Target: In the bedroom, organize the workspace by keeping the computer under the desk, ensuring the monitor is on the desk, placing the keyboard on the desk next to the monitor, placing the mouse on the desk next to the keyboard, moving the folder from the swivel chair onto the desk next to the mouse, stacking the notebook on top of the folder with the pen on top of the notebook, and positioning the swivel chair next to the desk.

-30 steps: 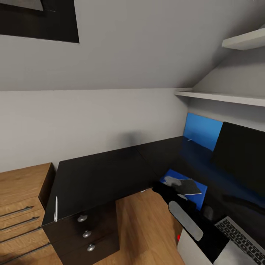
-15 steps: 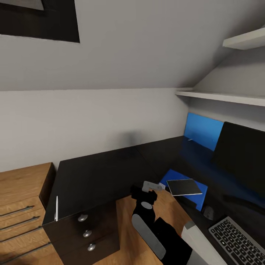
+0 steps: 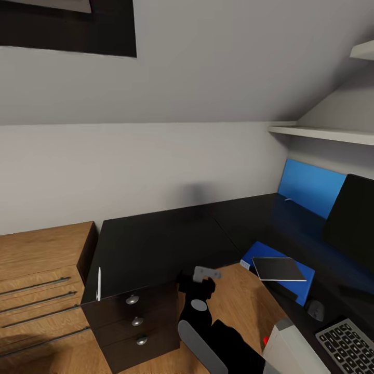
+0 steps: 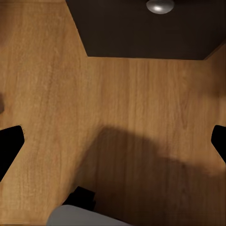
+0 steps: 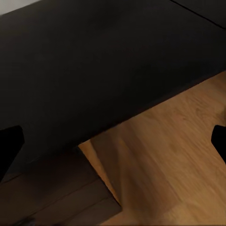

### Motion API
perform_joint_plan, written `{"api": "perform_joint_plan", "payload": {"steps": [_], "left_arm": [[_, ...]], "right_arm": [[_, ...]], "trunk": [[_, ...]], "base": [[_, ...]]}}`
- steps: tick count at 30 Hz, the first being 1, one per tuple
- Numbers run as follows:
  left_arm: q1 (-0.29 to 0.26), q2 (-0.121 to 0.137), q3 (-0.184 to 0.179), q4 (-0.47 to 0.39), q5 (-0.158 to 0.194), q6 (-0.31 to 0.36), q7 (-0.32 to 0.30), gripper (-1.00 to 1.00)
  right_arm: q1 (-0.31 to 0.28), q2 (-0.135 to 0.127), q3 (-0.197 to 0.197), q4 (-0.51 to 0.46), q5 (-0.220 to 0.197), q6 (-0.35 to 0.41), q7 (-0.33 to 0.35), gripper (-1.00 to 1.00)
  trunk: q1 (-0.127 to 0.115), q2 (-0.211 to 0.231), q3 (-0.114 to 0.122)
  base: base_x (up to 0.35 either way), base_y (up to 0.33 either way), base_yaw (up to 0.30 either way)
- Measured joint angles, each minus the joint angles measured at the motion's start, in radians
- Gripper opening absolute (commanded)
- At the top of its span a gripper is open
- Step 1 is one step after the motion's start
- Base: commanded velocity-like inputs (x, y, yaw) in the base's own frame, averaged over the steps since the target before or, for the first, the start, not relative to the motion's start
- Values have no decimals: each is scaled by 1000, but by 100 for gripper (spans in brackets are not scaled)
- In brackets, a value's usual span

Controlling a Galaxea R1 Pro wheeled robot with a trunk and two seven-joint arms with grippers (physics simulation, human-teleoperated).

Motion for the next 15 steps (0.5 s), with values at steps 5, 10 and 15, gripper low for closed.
{"api": "perform_joint_plan", "payload": {"steps": [5, 10, 15], "left_arm": [[0, 0, 0, 0, 0, 0, 0, 100], [0, 0, 0, 0, 0, 0, 0, 100], [0, -1, -2, 0, 0, 0, 0, 100]], "right_arm": [[0, 3, 34, 18, 17, -4, 0, 100], [0, 3, 41, 25, 20, -5, 0, 100], [0, 3, 42, 28, 20, -5, 0, 100]], "trunk": [[0, 0, -6], [0, 0, -12], [0, 0, -18]], "base": [[0, 0, 197], [0, 0, 180], [0, 0, 173]]}}
